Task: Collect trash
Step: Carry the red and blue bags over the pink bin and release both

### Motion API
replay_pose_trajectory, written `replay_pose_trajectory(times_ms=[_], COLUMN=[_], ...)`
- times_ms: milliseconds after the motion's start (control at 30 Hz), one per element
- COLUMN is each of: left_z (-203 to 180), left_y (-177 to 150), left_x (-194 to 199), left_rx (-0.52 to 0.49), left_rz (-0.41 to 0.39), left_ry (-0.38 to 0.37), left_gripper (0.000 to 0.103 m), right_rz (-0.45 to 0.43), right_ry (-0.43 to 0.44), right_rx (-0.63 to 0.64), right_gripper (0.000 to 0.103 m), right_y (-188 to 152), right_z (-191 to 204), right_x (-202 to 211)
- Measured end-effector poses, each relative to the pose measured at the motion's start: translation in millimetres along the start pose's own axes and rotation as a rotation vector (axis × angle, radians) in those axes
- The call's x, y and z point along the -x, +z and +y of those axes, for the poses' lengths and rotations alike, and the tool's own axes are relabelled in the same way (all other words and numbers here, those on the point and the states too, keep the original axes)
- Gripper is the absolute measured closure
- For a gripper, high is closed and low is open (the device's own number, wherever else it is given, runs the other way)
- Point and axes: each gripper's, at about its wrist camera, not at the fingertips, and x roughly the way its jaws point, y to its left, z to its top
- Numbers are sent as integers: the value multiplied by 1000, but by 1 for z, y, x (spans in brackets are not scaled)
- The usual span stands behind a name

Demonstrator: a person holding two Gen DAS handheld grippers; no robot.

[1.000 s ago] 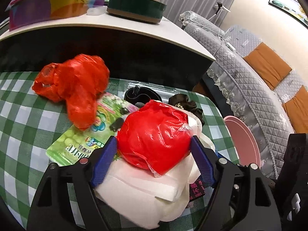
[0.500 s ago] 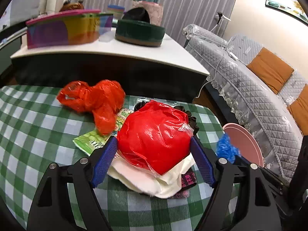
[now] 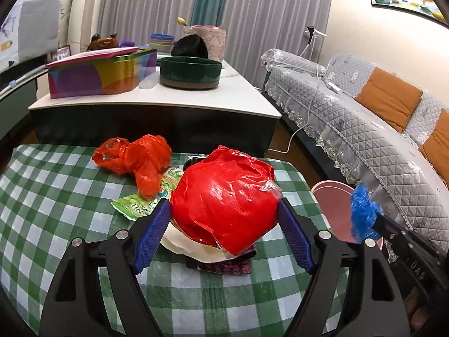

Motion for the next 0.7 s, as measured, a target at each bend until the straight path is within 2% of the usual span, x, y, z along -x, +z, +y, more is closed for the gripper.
replay_pose_trajectory(times_ms=[700], left_z=[-38], left_y=[-13], left_x=[11], left_rx=[-66], left_rz=[13], left_ry=[-12], left_gripper=[28], right_rz=[-100], right_ry=[-66], right_rx=[-46], right_gripper=[99], right_y=[14], right_z=[-45], right_x=[40])
